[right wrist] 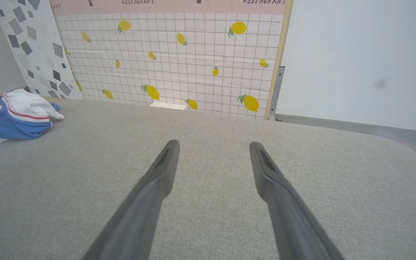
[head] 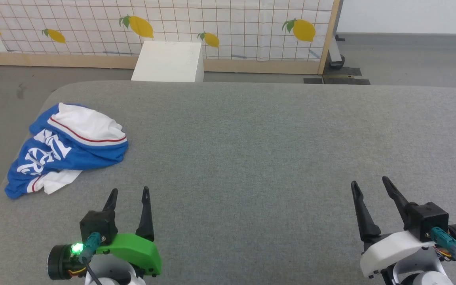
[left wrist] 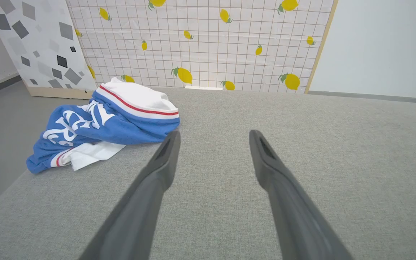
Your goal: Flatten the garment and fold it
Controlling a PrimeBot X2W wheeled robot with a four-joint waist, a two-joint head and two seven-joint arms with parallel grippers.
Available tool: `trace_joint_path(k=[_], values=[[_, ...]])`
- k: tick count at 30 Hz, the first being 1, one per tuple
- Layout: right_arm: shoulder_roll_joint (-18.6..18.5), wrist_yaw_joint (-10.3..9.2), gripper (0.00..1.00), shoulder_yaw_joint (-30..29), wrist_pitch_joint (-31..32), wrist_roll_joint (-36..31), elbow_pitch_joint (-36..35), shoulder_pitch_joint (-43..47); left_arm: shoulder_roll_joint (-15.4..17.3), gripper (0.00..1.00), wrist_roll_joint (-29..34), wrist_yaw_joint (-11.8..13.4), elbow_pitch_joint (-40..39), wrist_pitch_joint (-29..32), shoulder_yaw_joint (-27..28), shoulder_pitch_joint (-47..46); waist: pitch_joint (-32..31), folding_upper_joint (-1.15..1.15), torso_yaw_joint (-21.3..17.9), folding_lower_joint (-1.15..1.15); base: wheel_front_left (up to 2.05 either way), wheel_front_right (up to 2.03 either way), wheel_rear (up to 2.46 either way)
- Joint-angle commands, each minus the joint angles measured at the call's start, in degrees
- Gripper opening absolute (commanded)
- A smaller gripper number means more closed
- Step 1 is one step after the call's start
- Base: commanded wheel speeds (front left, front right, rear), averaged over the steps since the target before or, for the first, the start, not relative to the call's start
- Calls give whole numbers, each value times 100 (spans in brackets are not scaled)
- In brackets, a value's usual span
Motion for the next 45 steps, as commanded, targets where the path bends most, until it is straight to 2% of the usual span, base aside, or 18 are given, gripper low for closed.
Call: trace_joint_path(k=[1,45], values=[[6,-3,100,-15,-69,60,33,-68,40,100,-73,47,40,-60,-27,-60,-1,0,1,0,0,0,0],[13,-6,100,-63,-616,284,451,-144,254,100,-758,467,472,-591,-405,-61,-116,0,37,0,0,0,0]])
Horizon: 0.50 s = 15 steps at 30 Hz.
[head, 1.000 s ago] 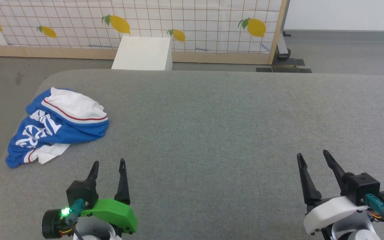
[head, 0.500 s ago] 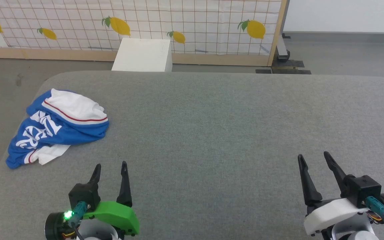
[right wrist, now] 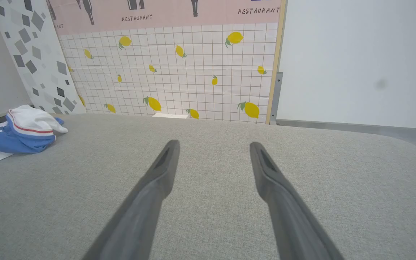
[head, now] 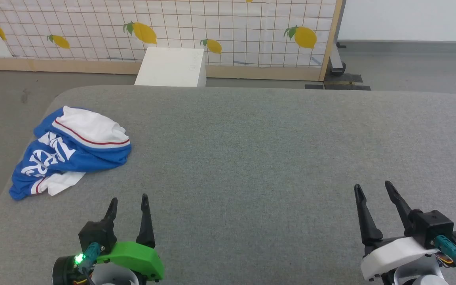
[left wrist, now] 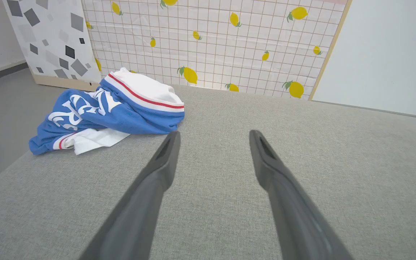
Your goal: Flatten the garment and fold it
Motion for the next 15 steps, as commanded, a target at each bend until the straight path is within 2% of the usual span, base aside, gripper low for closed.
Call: trace_joint_path(k=[1,15], values=[[12,-6,100,-10,-68,48,36,-131,55,100,-76,55,34,-57,-30,-61,-2,0,0,0,0,0,0],[15,-7,100,-24,-236,84,172,-168,145,100,-318,176,174,-215,-183,-80,-24,0,0,0,0,0,0]])
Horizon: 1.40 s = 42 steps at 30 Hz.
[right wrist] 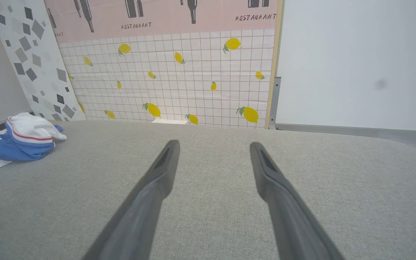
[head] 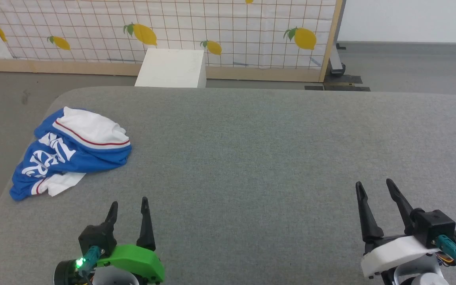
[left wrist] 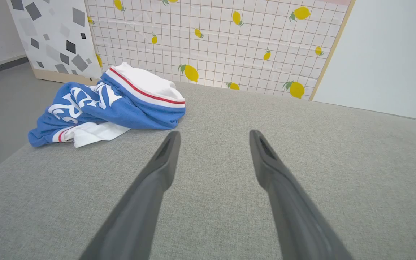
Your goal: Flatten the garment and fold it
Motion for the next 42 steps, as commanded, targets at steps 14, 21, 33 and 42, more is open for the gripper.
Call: trace_joint_path(k=[14,21,33,42], values=[[16,-8,100,-107,-229,70,147,-23,155,100,-188,197,182,-214,-236,-194,-24,0,301,0,0,0,0],[17,-8,100,-132,-310,136,224,15,265,100,-231,312,189,-287,-306,-229,-78,0,1097,0,0,0,0],[17,-9,100,22,-360,194,312,-5,499,100,-267,455,4,-307,-249,-84,-98,0,2594,0,0,0,0],[17,-9,100,152,-360,229,362,-37,547,100,-378,509,-111,-325,-106,61,-97,0,3087,0,0,0,0]])
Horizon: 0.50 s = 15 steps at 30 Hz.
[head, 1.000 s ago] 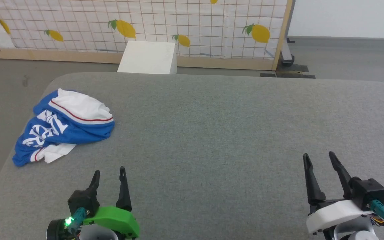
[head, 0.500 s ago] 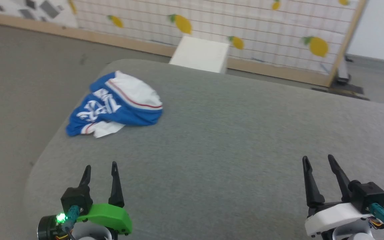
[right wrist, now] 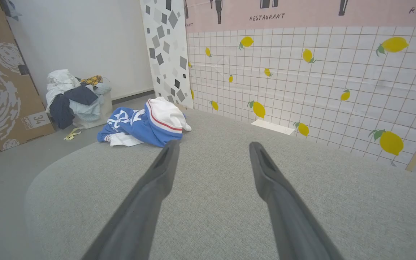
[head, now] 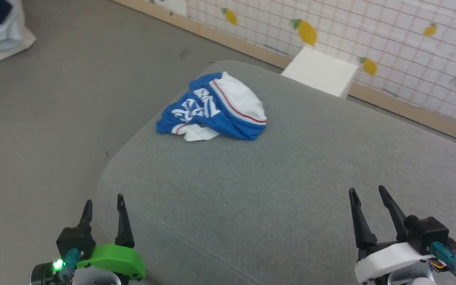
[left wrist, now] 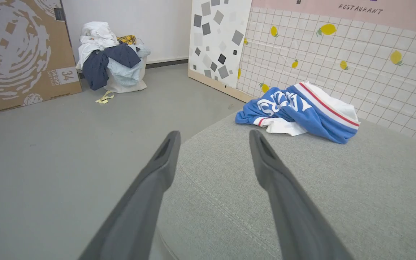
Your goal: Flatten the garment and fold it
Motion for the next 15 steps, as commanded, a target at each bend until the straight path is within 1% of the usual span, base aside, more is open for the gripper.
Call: trace_joint_path(k=[1,6,15], values=[[1,-9,100,3,-33,33,21,-49,37,100,-16,9,-11,-31,12,63,-10,0,286,0,0,0,0],[1,-9,100,34,-33,55,44,-55,35,100,-50,-3,-14,-44,49,88,-37,0,299,0,0,0,0],[1,-9,100,-24,-33,59,2,-63,-3,100,-167,-71,-73,-57,109,37,78,0,160,0,0,0,0]])
